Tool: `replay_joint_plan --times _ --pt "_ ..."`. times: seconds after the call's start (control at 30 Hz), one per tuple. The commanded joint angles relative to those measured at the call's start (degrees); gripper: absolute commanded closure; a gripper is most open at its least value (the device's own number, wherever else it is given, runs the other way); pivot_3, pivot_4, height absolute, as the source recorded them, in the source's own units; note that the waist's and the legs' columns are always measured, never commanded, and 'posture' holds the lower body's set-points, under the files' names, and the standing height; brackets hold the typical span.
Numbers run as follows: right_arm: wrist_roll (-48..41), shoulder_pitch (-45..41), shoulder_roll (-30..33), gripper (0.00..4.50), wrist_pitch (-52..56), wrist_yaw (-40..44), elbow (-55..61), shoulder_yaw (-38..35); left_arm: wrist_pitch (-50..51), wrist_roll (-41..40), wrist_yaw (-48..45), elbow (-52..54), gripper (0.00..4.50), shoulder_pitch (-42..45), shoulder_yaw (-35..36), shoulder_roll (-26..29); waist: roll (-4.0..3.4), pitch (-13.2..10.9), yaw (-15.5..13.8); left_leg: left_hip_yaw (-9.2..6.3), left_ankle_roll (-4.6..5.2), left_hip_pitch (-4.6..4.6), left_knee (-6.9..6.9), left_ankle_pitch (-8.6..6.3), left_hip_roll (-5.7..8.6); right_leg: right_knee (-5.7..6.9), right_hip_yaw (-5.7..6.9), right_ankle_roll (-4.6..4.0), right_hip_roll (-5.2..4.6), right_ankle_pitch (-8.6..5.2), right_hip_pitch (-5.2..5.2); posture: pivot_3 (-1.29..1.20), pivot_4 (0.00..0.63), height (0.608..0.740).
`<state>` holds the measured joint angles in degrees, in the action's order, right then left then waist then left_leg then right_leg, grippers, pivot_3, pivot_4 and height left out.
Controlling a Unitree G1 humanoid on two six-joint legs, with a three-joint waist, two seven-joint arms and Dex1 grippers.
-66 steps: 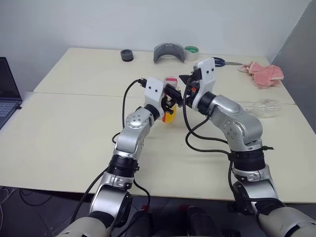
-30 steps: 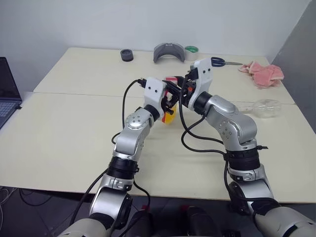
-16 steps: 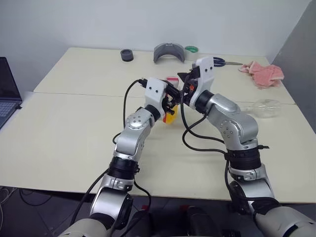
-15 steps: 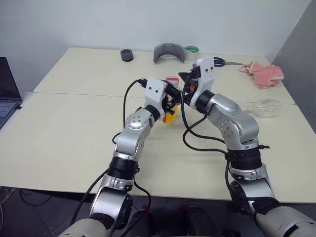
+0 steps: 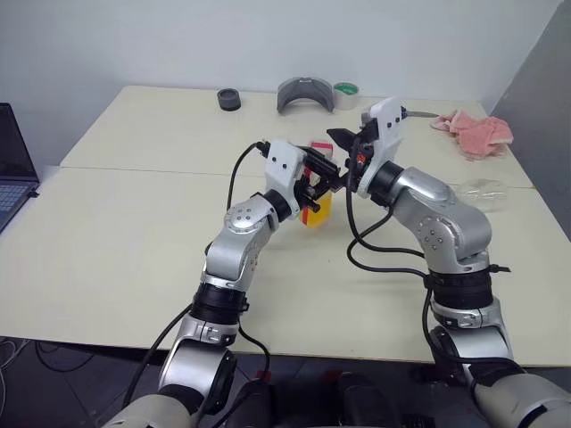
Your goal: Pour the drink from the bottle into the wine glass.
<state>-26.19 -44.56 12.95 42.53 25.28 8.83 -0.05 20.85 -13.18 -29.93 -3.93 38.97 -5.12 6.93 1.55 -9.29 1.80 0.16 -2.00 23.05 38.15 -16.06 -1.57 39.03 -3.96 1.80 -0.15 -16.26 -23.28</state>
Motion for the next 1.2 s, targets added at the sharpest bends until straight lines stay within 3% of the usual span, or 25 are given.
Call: replay_joint_plan --times 0.03,0.5,0.83,1.2 --pt "-2.27 0.57 2.36 0.05 1.28 1.2 3.83 -2.36 -0.26 -2.3 -2.06 3.04 2.6 1.85 0.92 0.54 0.0 0.0 -0.01 0.0 0.0 0.0 0.0 0.0 0.0 0.0 0.0 0.0 0.0 0.0 0.0 0.0 0.15 0.74" --pt "-12.91 4.41 11.79 0.05 9.93 3.75 12.67 -7.56 0.95 -6.4 -12.02 6.12 2.6 0.01 -0.89 5.04 -0.02 -0.01 0.0 -0.01 0.01 0.01 0.0 0.0 -0.01 -0.03 -0.02 0.0 0.05 0.0 0.0 0.0 0.15 0.74" --pt "-13.64 4.6 10.85 0.05 10.21 0.68 14.12 -6.6 0.14 -6.89 -14.87 5.33 2.6 0.58 -0.46 6.4 -0.03 -0.02 0.01 -0.01 0.01 0.02 0.01 0.0 0.0 -0.04 -0.03 0.0 0.06 -0.01 0.02 0.0 0.15 0.74" --pt "-12.94 5.88 5.3 0.05 9.82 -3.98 16.4 -2.94 -2.41 -5.46 -14.17 3.19 2.6 0.23 -0.81 5.92 -0.03 -0.02 0.03 -0.01 0.01 0.01 0.01 0.0 -0.01 -0.03 -0.03 0.0 0.06 -0.01 0.02 0.0 0.15 0.74"
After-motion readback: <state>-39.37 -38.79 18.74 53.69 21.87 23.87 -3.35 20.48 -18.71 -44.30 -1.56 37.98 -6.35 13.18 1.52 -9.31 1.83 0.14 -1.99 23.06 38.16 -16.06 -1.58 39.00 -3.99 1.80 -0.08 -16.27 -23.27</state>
